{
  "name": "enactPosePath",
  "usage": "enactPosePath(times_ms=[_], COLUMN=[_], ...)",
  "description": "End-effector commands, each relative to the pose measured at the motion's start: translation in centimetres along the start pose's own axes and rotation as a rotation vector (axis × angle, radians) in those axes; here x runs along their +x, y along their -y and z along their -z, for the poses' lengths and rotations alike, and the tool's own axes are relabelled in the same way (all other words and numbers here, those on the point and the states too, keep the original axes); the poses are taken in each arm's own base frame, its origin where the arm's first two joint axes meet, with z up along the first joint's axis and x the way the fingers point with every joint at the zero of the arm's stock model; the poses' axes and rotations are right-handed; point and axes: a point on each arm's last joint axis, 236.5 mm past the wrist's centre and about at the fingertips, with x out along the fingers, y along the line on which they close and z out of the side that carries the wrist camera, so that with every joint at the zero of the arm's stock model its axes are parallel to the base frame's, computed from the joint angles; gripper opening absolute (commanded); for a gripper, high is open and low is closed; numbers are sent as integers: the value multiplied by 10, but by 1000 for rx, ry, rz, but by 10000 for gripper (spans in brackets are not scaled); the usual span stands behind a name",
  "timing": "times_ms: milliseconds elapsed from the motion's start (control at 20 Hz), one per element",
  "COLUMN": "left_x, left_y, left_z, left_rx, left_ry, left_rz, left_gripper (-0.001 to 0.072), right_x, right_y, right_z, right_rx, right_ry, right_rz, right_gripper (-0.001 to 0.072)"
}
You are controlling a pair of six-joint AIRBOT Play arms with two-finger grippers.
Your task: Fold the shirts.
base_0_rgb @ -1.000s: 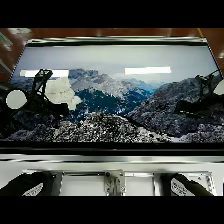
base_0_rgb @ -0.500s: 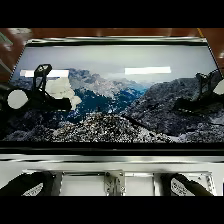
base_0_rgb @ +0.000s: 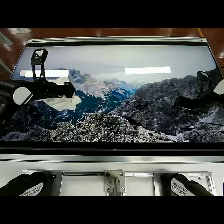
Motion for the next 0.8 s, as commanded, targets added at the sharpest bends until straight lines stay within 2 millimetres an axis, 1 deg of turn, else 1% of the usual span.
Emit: enactPosePath(times_ms=[0,100,150,200,300,400,500,600,650,750], left_x=[29,46,55,67,91,118,144,165,174,189], left_y=[-94,-175,-207,-229,-255,-266,-266,-261,-258,-245], left_z=[-7,5,15,25,40,52,64,75,78,80], left_rx=[-77,-255,-383,-518,-733,-805,-804,-780,-767,-748], left_ry=[-45,-132,-173,-206,-234,-242,-261,-284,-286,-289], left_rz=[-191,-290,-290,-260,-180,-111,-85,-79,-77,-64], left_gripper=[641,642,642,644,674,675,677,678,678,676], right_x=[0,0,0,0,-1,-1,-1,-2,-2,-2], right_y=[-1,-1,-1,-1,0,0,0,0,0,-2], right_z=[-10,-12,-12,-13,-18,-23,-27,-30,-31,-31], right_rx=[-1,-1,-1,-1,-1,0,1,7,17,36], right_ry=[44,49,50,55,74,95,112,126,129,129], right_rz=[-2,-2,-2,-2,-1,-1,-2,-2,-3,-10], right_gripper=[678,678,678,678,678,678,678,678,678,678])
